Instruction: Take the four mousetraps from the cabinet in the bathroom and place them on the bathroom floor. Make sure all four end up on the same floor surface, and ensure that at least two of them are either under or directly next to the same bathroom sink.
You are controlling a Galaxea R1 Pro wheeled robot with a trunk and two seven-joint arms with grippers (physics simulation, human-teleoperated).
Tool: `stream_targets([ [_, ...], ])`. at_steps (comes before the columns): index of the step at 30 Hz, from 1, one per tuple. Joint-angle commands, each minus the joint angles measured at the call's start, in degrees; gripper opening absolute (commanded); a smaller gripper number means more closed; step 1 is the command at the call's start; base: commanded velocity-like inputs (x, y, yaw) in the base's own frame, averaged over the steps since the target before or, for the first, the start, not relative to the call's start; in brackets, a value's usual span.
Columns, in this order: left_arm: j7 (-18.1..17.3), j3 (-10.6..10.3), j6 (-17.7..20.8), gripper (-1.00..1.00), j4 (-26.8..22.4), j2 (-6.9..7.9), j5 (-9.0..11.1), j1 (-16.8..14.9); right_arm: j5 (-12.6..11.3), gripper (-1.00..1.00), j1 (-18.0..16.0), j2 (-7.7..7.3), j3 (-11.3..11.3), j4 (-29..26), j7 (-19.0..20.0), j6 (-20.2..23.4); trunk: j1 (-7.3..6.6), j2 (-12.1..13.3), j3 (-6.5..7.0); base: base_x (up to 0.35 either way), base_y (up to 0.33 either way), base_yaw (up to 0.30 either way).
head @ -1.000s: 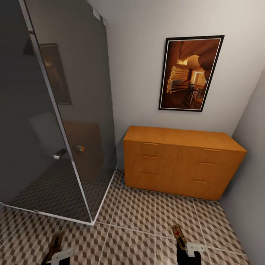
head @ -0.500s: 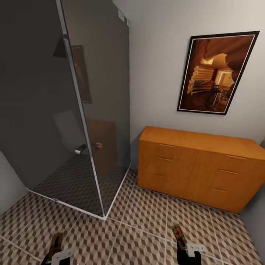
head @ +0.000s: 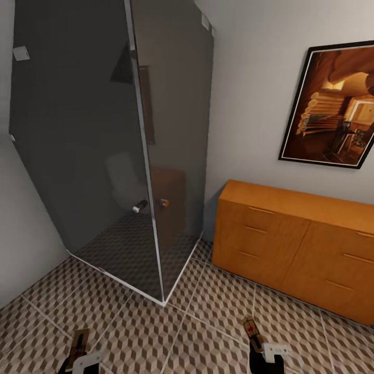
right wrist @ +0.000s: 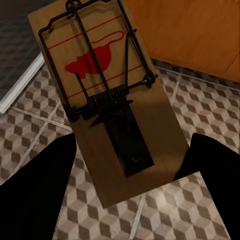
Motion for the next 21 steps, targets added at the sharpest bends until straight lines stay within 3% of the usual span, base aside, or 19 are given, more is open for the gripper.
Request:
stream_targets([
  [1,0.7,-0.4,0.0,-1.0,0.2,-0.04,-0.5,-0.1,-0.3,-1.0,0.0,-0.02,0.5,0.0,-0.3,-0.1,0.01,-0.1,-0.08,0.0,0.0,0.286],
  [21,0.8,-0.4,0.0,-1.0,0.2,-0.86,-0.5,-0.1,-0.3,-1.0,0.0,0.0,0.5,0.0,-0.3,-0.1,0.01,-0.1,-0.08,0.0,0.0,0.286],
])
